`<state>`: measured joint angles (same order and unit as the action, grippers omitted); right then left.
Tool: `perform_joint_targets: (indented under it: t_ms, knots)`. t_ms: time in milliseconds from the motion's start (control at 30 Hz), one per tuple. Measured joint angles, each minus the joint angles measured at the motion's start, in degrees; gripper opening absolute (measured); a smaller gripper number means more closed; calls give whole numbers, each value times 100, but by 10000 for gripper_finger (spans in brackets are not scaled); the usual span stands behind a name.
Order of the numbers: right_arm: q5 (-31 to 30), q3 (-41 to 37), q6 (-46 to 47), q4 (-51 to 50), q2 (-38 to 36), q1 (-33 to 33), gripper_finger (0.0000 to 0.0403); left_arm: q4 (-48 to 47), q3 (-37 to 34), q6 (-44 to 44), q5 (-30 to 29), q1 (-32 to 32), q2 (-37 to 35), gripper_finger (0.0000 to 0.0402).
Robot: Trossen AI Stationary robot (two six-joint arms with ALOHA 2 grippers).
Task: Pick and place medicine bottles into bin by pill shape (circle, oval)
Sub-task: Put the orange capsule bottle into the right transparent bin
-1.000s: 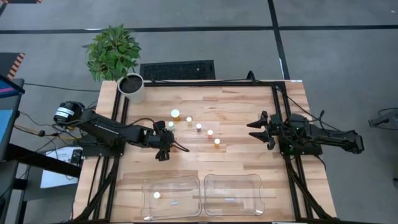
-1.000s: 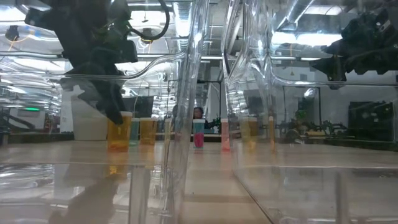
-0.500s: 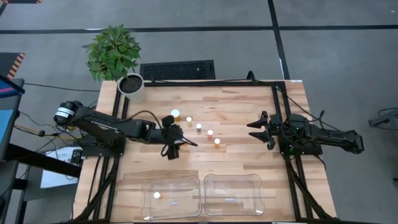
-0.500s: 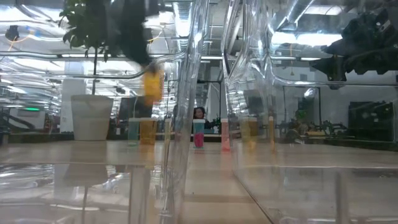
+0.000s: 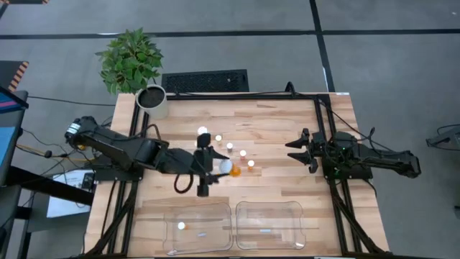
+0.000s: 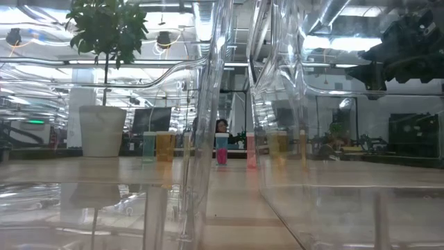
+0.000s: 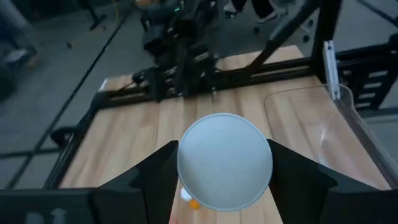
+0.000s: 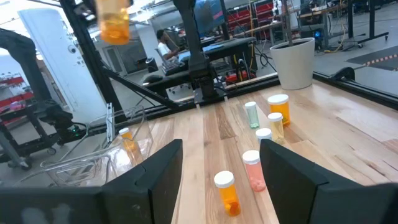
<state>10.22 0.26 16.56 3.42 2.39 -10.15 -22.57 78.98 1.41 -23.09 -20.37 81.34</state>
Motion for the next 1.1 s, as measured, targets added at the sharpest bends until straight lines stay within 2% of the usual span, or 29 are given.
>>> perform_joint_targets:
  t_ms: [167, 433, 667, 800, 967, 1100]
  knots:
    - [0, 1, 0, -2, 2, 0, 225, -10, 929, 285, 78, -203, 944, 207]
    - [0, -1, 0, -1, 2, 0, 225, -355, 2972, 519, 411, -361, 2900, 207]
    - [0, -1, 0, -4, 2, 0, 225, -1381, 4775, 485, 664, -399, 4493, 207]
    - [0, 1, 0, -58, 2, 0, 225, -1709, 5526, 477, 673, -401, 5330, 207]
    - [0, -1, 0, -87, 30, 0, 225, -1182, 5466, 377, 811, -350, 5773, 207]
    - [0, 0, 0, -87, 27, 0, 225, -1328, 5460, 44, 939, -256, 5974, 207]
